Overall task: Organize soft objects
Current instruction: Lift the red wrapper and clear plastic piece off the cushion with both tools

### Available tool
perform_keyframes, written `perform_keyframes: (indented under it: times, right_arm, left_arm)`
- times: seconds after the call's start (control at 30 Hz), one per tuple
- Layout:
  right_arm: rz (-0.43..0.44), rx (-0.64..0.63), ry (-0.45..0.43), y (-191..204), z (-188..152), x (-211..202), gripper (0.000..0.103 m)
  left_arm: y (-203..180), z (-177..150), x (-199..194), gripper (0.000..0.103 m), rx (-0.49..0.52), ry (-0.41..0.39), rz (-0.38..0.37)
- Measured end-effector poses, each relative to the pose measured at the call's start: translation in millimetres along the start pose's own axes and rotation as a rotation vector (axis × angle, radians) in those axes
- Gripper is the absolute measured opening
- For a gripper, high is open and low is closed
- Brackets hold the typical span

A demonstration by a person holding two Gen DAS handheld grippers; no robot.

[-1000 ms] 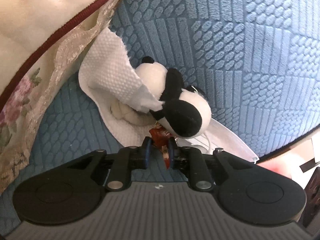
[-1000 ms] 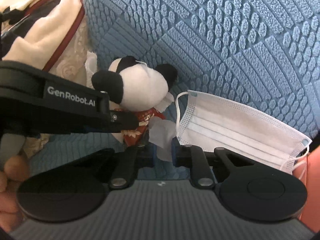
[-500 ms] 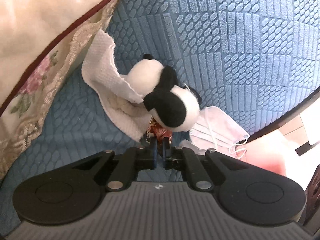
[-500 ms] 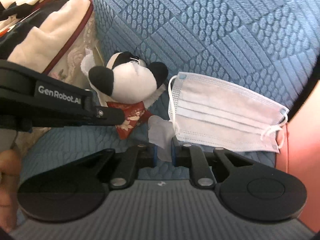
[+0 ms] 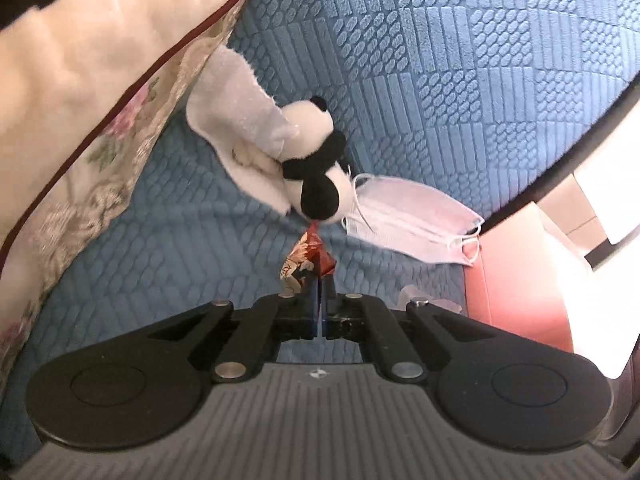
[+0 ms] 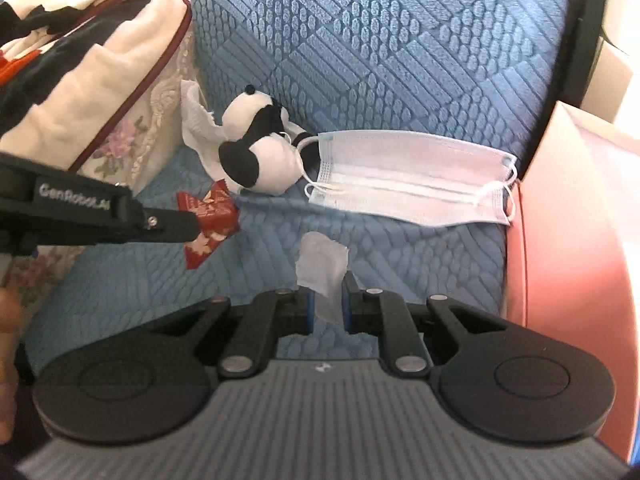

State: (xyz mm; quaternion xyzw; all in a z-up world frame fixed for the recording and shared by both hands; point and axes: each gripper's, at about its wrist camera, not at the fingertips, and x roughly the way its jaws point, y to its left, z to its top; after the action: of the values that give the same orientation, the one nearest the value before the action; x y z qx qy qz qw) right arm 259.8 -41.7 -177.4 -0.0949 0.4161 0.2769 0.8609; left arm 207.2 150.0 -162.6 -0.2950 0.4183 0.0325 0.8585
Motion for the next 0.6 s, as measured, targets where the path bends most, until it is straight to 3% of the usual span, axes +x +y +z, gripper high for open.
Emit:
perform_keyframes:
  times: [0.27, 0.6]
  right_arm:
    - [0.001, 0.023, -0.007, 19.2, -12.4, -15.6, 0.016]
    - [0.028, 0.076, 0.05, 21.8, -40.5, -30.1, 0.017]
  left_arm:
    - [-3.4, -29.1, -11.2, 0.002, -0.003, 0.001, -0.007]
    - [-11.4, -56.9, -37.7, 0.002, 0.03, 0.031, -0.029]
